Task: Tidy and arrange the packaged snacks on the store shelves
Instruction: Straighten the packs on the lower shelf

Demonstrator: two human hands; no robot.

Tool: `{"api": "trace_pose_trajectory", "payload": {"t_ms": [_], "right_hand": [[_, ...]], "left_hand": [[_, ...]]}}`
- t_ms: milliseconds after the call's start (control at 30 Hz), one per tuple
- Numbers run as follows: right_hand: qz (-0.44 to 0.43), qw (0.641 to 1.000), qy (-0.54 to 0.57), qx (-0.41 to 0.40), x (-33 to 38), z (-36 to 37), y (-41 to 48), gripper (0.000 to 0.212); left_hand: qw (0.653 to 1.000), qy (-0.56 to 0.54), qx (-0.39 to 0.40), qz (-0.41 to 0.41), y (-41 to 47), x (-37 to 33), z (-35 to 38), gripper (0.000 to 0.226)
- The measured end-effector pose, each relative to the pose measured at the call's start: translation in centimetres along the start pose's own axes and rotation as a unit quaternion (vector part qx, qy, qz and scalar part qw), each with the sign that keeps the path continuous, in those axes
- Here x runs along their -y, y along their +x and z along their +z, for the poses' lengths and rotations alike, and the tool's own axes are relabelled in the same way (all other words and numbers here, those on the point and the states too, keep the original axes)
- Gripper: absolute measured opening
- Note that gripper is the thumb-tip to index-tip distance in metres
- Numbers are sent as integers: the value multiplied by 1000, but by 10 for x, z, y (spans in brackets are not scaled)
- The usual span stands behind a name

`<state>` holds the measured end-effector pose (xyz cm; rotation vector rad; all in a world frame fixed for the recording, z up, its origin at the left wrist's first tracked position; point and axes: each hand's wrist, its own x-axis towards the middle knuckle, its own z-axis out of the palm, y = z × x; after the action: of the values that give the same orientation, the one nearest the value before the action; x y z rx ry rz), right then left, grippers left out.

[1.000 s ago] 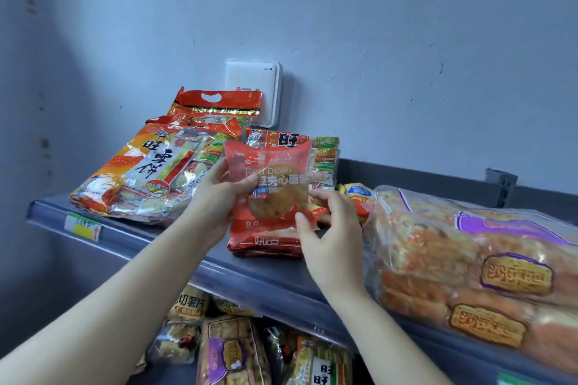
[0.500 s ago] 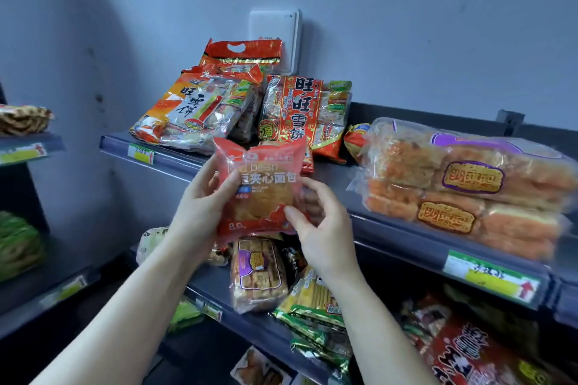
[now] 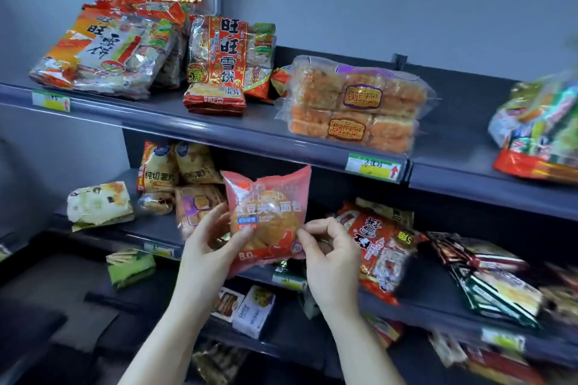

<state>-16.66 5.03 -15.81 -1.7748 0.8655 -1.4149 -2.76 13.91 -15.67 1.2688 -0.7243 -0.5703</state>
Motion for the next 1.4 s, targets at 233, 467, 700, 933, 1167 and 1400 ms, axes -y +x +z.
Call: {"api": "trace_pose_trajectory", "payload": {"t_ms": [233, 467, 700, 933, 1167, 1400], "right_hand": [[41, 996, -29, -76, -22, -95, -24, 16], [87, 986, -48, -131, -62, -209, -28, 16], [130, 974, -107, -149, -114, -348, -14, 17], [164, 960, -117, -193, -160, -454, 6, 16], [230, 944, -113, -207, -227, -522, 37, 11], [326, 927, -114, -148, -288, -573, 86, 16]], "left_hand": [[994, 83, 64, -7, -47, 41, 79, 38], [989, 88, 115, -21, -77, 68, 193, 38], [984, 71, 156, -40, -111, 100, 337, 19], [980, 95, 171, -43, -124, 137, 464, 26], [972, 119, 195, -59, -110, 166, 577, 24], [958, 177, 204, -98, -74, 227, 679, 27]]}}
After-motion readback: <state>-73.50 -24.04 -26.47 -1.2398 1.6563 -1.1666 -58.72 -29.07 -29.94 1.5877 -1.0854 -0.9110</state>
